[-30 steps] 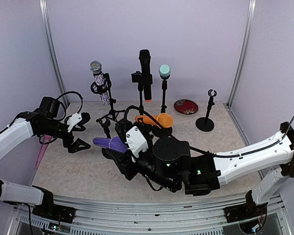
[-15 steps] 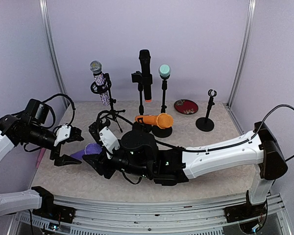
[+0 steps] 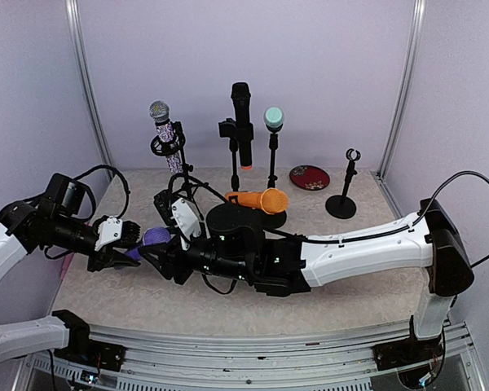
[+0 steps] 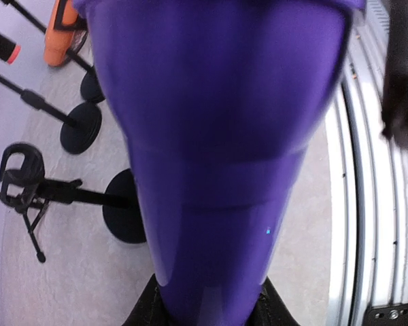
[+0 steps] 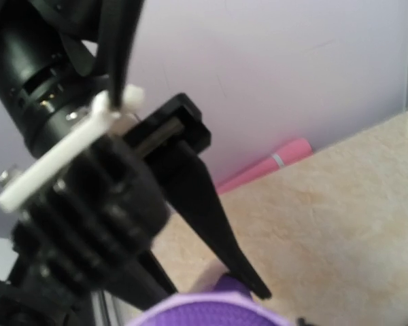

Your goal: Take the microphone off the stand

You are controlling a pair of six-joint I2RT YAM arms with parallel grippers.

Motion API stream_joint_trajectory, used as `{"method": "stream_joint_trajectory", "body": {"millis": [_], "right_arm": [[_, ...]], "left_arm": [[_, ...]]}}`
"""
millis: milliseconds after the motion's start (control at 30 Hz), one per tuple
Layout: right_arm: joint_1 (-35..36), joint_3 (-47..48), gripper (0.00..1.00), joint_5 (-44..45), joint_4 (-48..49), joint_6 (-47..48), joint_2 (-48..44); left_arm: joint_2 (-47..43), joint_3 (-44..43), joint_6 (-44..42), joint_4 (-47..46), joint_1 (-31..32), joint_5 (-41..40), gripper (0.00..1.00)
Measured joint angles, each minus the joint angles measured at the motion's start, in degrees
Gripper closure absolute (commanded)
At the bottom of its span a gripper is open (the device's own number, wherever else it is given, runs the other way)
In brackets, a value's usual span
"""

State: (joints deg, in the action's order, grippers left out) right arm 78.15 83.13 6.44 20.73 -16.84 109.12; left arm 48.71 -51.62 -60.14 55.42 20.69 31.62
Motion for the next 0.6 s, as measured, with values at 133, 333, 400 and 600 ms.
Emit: {"method": "stream_joint_trajectory", "body": {"millis": [133,333,400,600], "right_arm": [[-0.1,-0.4,0.08,2.8,-0.6,0.6,0.1],[0.0,-0.5,0.04,8.5,-0.9,2.9,0.0],[0.0,-0.2,0.04,10.9,-1.8,3.6,-0.1],[-1.1,7.6,0.02,17.4,-8.0,3.8,2.4]], "left_arm": [[-0.5,5.0,-0.3,-4.5,-3.1,-5.6,0.91],[2.1,15.9,-4.2,-12.1,-20.3,-16.9,0.92],[4.4,17.5,-5.9,-14.8,-26.2,-19.1,0.91],[12.8,18.7,-9.3,-23.9,-39.3,-24.3,0.92]]}}
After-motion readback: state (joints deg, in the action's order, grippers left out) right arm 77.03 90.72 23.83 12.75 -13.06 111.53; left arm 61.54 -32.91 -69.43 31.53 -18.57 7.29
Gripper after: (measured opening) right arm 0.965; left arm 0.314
